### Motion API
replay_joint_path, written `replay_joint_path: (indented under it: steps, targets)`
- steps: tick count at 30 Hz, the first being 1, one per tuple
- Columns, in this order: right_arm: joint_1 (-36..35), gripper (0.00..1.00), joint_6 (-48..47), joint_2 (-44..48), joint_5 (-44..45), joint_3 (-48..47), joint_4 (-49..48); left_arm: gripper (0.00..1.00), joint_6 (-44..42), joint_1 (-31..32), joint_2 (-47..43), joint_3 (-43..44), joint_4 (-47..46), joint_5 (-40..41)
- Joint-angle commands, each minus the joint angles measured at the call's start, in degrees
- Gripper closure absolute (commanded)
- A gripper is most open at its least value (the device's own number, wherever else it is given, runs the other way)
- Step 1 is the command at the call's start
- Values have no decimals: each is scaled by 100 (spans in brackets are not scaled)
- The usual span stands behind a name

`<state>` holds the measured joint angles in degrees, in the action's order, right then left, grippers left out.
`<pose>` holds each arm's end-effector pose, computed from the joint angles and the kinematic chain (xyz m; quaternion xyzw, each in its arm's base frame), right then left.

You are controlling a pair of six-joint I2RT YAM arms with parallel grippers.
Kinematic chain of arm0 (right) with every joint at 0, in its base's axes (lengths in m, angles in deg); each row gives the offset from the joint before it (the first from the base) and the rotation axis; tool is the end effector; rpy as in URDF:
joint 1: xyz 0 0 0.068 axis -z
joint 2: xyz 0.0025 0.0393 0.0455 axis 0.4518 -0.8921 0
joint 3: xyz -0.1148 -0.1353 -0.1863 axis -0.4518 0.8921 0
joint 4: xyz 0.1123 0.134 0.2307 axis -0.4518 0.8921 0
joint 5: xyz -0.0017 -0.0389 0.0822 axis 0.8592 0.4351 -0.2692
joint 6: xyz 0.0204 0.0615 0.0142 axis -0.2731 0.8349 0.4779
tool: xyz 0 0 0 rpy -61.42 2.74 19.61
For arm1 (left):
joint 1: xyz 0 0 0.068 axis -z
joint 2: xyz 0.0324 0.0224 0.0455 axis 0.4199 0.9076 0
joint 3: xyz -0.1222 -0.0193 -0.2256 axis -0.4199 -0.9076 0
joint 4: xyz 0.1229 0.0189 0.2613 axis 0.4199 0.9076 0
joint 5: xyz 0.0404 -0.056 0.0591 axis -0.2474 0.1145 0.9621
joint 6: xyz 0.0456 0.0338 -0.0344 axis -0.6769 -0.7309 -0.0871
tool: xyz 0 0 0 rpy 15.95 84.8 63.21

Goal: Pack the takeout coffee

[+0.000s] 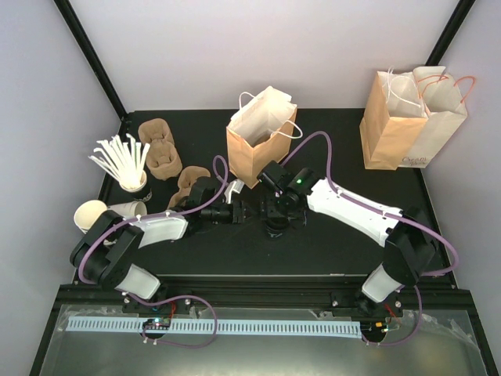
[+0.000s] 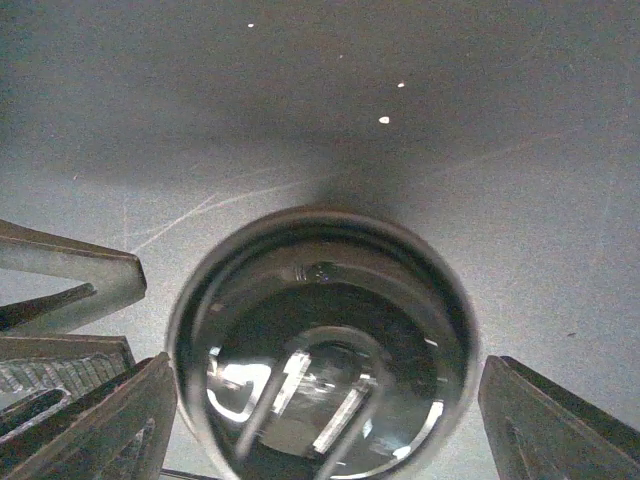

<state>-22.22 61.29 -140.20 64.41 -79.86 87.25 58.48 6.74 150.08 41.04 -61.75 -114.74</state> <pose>0.2275 0.2567 0.2148 -0.0164 0.9885 0.0841 0.1246 0.2414 -0.1907 0.1185 0.1061 0.8237 -0.5302 0.1707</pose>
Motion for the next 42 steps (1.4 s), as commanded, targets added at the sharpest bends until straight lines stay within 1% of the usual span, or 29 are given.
replay_joint_path:
  steps: [1, 14, 20, 27, 32, 39, 42]
  targets:
    - [21, 15, -15, 24, 177, -223, 192, 64, 31, 40, 59, 207, -265, -144]
    - [21, 14, -169, 251, 183, -427, 267, 64, -9, 40, -31, 198, -161, -95]
    - [27, 9, -161, 342, 238, -432, 286, 64, -124, 40, -230, 211, 103, 41]
    - [61, 5, -68, 462, 365, -243, 260, 64, -276, 40, -409, 233, 373, 147]
    - [156, 0, -32, 553, 254, 1, 112, 63, -323, 35, -463, 242, 460, 166]
    - [193, 0, -21, 569, -87, 294, -200, 63, -344, 42, -467, 246, 492, 180]
    - [191, 2, -13, 490, -180, 313, -269, 63, -330, 42, -407, 271, 470, 152]
